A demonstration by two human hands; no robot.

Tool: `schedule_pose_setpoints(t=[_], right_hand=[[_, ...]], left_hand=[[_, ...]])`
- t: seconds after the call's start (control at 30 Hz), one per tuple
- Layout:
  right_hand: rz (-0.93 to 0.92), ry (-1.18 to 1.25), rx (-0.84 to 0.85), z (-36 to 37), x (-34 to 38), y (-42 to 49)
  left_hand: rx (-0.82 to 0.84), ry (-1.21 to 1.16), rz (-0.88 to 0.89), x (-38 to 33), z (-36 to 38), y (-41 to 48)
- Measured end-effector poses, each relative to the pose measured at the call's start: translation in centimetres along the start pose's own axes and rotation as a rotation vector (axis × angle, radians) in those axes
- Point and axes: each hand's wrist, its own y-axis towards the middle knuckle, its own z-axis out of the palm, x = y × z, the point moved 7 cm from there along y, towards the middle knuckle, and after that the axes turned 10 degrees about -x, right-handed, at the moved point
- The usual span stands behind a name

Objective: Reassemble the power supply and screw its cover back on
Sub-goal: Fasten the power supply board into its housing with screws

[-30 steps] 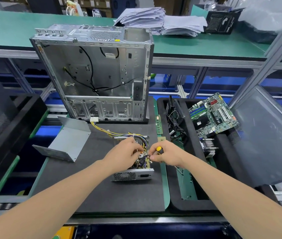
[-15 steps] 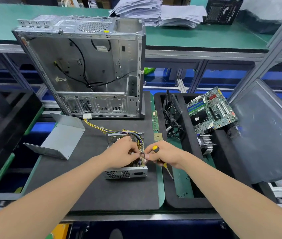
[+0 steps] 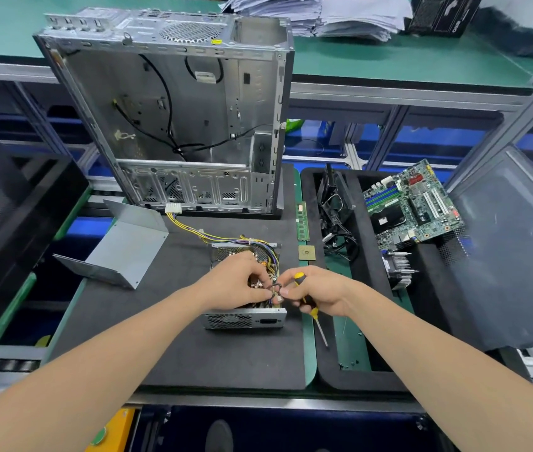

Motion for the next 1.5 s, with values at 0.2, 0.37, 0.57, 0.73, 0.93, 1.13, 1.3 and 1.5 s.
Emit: schedule_pose_setpoints(t=[0.2, 0.37, 0.57, 0.73, 0.93, 1.13, 1.3, 1.5], right_hand=[[-0.125, -0.070, -0.060, -0.6, 0.3, 0.3], [-0.434, -0.638, -0.177, -1.5, 2.4, -0.1], [-0.477, -0.712, -0.163, -1.1, 2.6, -0.4], [-0.538, -0.837, -0.261, -0.7, 2.3, -0.2], [-0.548, -0.828, -0.340, -0.6, 1.4, -0.3], [-0.540, -0.754, -0.352, -0.2, 1.5, -0.5], [-0.503, -0.687, -0.403, -0.1, 0.9, -0.2], [-0.432, -0.690, -0.406, 0.3, -0.6, 0.0]], left_hand=[[-0.028, 0.020, 0.012, -0.1, -0.1, -0.1], [-0.070, 0.055, 0.027, -0.5, 0.0, 0.1], [-0.097, 0.113, -0.006, -0.2, 0.5, 0.4], [-0.130, 0.164, -0.069, -0.5, 0.9, 0.4], [-0.107, 0.207, -0.096, -0.8, 1.6, 0.8], [-0.084, 0.122, -0.023, -0.9, 1.5, 1.1], [-0.064, 0.009, 0.119, -0.5, 0.2, -0.1], [-0.116, -0.054, 0.172, -0.5, -0.2, -0.9]])
